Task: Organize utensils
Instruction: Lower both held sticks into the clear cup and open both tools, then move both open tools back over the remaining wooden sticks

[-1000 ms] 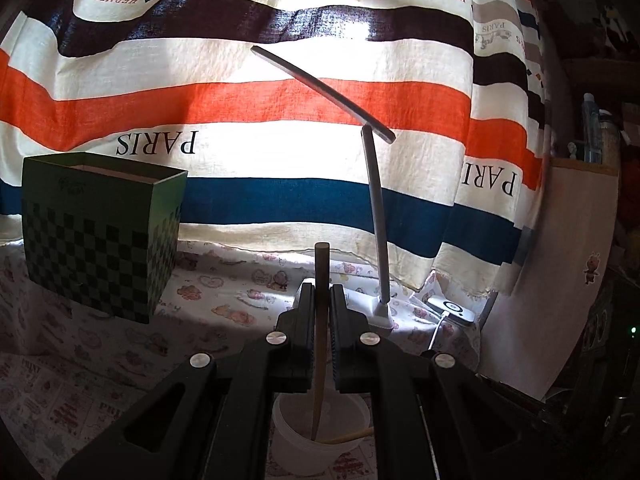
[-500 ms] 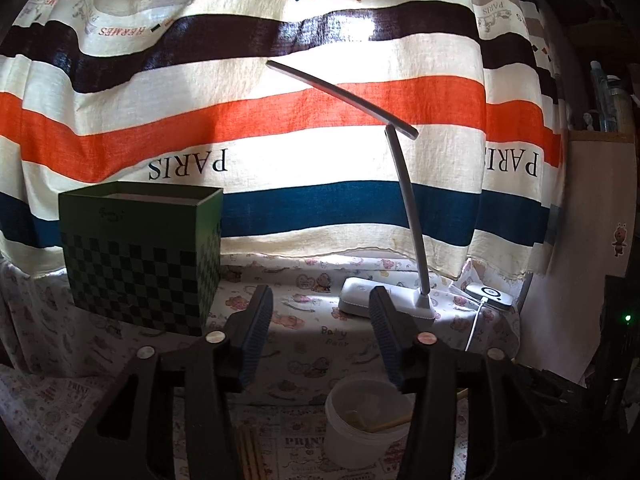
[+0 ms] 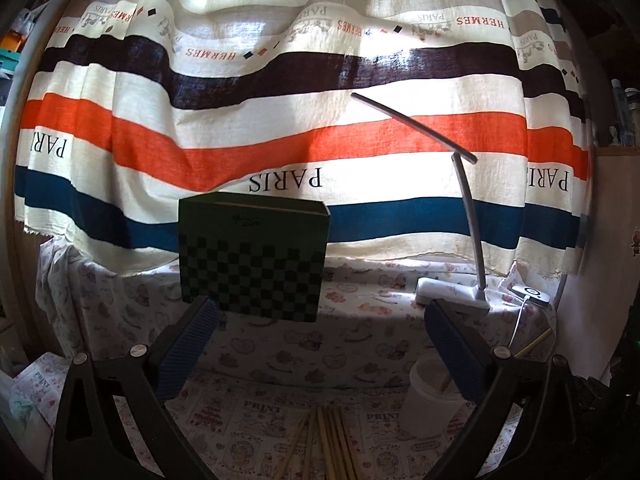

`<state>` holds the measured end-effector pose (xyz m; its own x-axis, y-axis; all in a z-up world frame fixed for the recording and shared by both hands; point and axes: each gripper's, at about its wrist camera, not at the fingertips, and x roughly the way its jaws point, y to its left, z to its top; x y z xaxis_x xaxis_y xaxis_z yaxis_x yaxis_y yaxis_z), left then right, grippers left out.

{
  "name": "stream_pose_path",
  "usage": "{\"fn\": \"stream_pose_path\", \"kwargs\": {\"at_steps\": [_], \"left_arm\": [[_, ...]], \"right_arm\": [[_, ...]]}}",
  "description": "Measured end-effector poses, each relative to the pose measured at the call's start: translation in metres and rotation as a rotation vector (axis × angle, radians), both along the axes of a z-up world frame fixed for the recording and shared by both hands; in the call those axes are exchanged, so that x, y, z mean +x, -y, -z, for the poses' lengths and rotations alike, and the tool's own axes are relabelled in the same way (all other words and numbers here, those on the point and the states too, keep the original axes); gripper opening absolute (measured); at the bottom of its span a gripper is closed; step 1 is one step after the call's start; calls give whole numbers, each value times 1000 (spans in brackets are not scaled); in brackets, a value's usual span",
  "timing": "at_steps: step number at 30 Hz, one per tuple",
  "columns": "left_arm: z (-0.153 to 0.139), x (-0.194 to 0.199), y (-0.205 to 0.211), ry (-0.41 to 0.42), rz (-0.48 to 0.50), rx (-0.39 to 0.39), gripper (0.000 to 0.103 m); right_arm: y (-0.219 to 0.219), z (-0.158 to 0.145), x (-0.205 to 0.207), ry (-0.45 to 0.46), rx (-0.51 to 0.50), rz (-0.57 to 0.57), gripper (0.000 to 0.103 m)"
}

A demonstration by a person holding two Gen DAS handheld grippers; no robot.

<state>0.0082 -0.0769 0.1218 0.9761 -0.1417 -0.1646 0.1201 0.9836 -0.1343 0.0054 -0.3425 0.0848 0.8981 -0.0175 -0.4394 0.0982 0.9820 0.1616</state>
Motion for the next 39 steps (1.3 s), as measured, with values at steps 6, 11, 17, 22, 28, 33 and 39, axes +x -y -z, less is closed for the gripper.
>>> {"fn": "stream_pose_path", "kwargs": {"at_steps": [6, 11, 17, 22, 28, 33, 39], "left_arm": [[24, 1, -29, -46, -33, -1, 103], [40, -3, -45, -24, -94, 36, 103], [60, 3, -33, -110, -68, 115, 103], [70, 8, -22, -167, -14, 123, 103], [84, 24, -24, -277, 12, 65, 95], [101, 41, -28, -410, 30, 50, 55], [115, 50, -30, -533, 97, -33, 52]], "right_arm": [[-30, 9, 4, -37, -8, -40, 91], [-55, 6, 10, -33, -27, -94, 93], [-65, 26, 3, 0, -80, -76, 93], [-67, 31, 2, -14, -119, -89, 93], [-70, 26, -13, 88, -116, -62, 87], [-69, 29, -8, 29, -50, -124, 60], [-75, 44, 9, -132, -52, -202, 47]]}}
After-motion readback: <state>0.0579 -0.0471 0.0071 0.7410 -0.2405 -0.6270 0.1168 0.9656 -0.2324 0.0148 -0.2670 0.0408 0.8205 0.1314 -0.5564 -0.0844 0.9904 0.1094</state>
